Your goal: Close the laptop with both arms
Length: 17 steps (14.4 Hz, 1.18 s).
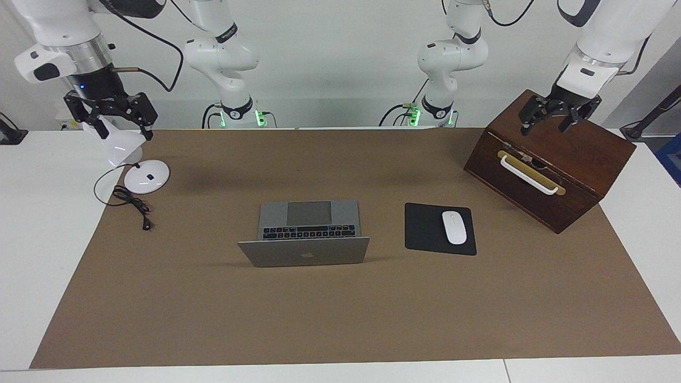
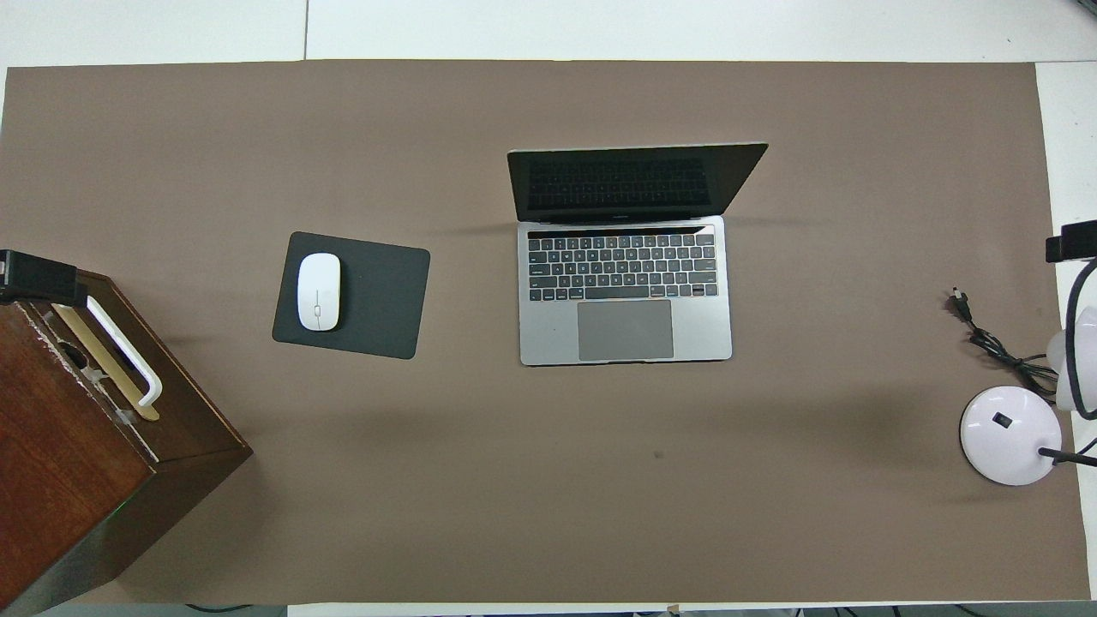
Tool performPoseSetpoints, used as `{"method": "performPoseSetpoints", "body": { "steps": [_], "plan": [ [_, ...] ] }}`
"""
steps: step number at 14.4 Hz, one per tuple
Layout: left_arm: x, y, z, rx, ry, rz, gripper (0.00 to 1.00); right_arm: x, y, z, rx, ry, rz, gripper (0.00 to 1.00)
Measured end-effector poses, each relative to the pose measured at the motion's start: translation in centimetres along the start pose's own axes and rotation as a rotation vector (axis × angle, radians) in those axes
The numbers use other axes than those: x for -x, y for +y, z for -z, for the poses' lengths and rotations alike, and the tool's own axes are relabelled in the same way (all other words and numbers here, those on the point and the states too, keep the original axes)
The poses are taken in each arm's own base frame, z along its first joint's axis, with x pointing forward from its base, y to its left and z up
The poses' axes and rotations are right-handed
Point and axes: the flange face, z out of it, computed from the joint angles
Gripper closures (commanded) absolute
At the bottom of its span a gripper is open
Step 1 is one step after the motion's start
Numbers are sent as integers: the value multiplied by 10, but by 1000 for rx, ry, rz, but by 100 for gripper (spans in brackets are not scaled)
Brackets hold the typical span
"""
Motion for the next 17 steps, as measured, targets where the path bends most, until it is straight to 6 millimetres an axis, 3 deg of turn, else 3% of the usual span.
{"method": "performPoseSetpoints", "body": {
  "steps": [5, 6, 7, 13, 14, 17],
  "plan": [
    [0, 0, 0, 0, 0, 0, 3, -30, 10, -16, 10, -2, -18, 6],
    [0, 0, 0, 0, 0, 0, 56, -39, 12, -20, 13, 1, -21, 6],
    [0, 0, 0, 0, 0, 0, 100, -50, 13, -24, 17, 10, -22, 7],
    [0, 1, 0, 13, 0, -1, 100, -105, 11, -61, 35, 141, -14, 12],
    [0, 2, 0, 17, 0, -1, 100, -112, 11, -67, 38, 165, -12, 18],
    [0, 5, 0, 41, 1, -2, 100, -132, 10, -83, 46, 251, -8, 53]
  ]
}}
